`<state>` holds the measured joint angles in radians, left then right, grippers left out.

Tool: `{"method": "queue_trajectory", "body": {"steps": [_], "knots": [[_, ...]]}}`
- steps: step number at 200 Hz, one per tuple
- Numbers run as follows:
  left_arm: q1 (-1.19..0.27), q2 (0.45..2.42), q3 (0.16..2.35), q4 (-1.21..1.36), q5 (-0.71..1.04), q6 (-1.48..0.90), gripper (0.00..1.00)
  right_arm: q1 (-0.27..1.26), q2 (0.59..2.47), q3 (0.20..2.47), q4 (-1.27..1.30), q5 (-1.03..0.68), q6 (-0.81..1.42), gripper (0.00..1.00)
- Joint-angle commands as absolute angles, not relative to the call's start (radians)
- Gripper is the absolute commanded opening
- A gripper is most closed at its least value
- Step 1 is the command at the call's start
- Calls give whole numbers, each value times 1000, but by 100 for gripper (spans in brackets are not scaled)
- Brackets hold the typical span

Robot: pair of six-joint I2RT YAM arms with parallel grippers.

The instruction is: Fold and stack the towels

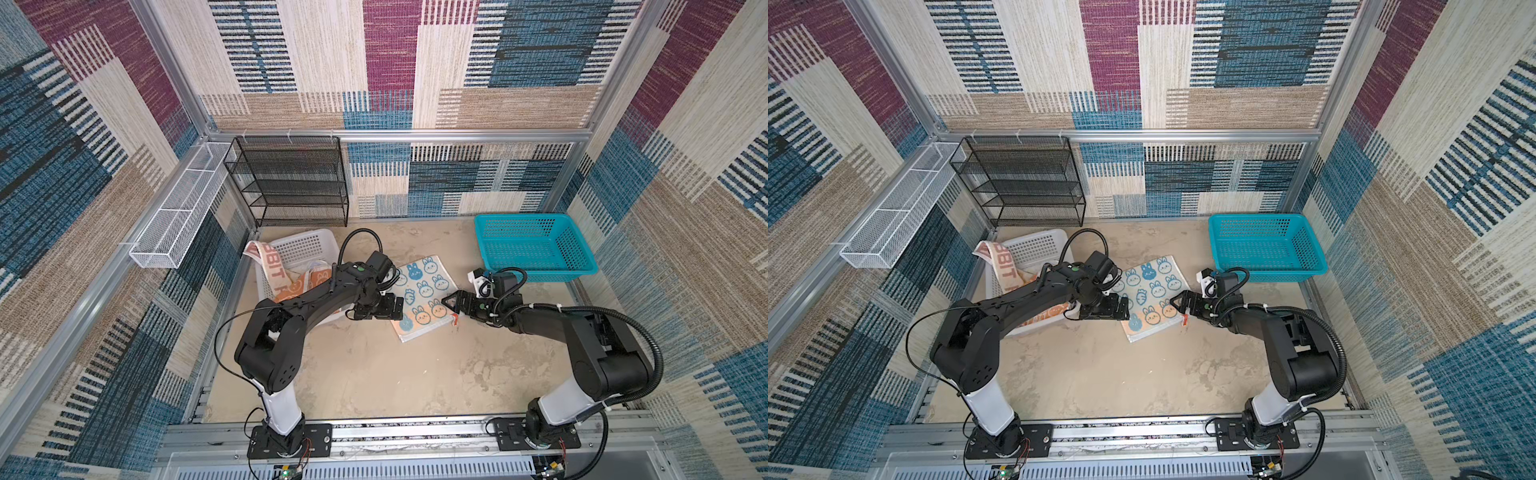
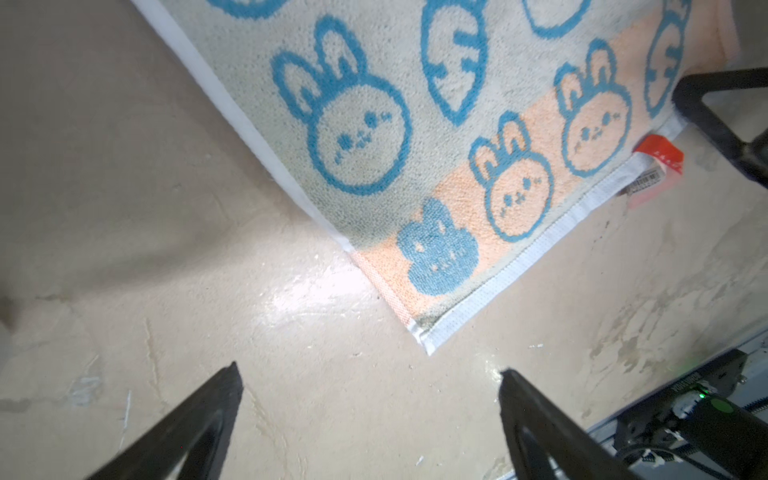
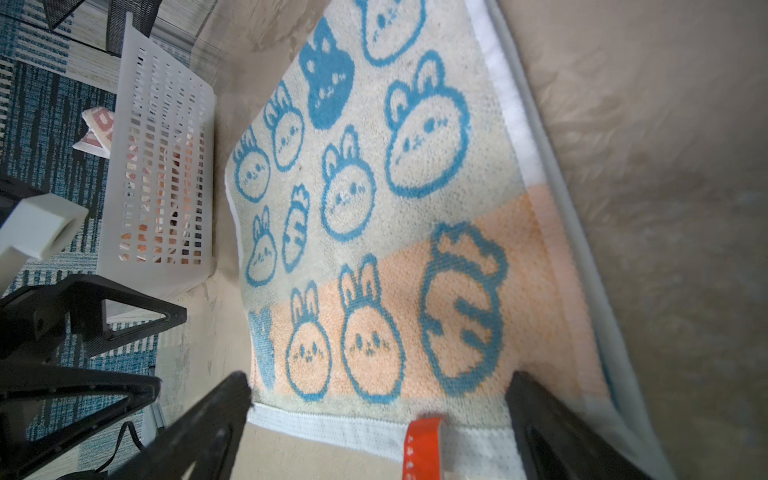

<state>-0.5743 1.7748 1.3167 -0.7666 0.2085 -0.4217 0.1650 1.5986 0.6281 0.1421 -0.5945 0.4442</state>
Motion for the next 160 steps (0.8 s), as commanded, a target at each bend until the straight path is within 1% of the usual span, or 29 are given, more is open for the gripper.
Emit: {"method": "queue_trajectory", "body": {"steps": [1, 32, 62, 84, 108, 119, 134, 146, 160], "knots": [[-568, 1748, 1319, -770, 218, -410, 99, 161, 1612, 616, -16, -514, 463, 99], [-581, 1773, 1367, -726, 293, -450, 99, 161, 1592, 620, -16, -532, 481, 99], [-610, 1834, 1471, -715, 302, -472, 99, 164, 1538, 561, 12, -560, 537, 99], [-615, 1893, 1517, -697, 318, -495, 99, 186, 1464, 497, 25, -551, 583, 99], [-621, 1945, 1532, -674, 326, -508, 99, 217, 1344, 473, -23, -551, 616, 99], [-623, 1962, 1524, -656, 327, -516, 99, 218, 1289, 493, -78, -547, 605, 99], [-626, 1982, 1513, -635, 330, -523, 99, 217, 1239, 583, -178, -507, 560, 99], [-633, 1995, 1507, -626, 329, -524, 99, 205, 1243, 670, -230, -489, 524, 99], [-643, 2008, 1496, -612, 327, -531, 99, 179, 1294, 769, -251, -485, 498, 99]]}}
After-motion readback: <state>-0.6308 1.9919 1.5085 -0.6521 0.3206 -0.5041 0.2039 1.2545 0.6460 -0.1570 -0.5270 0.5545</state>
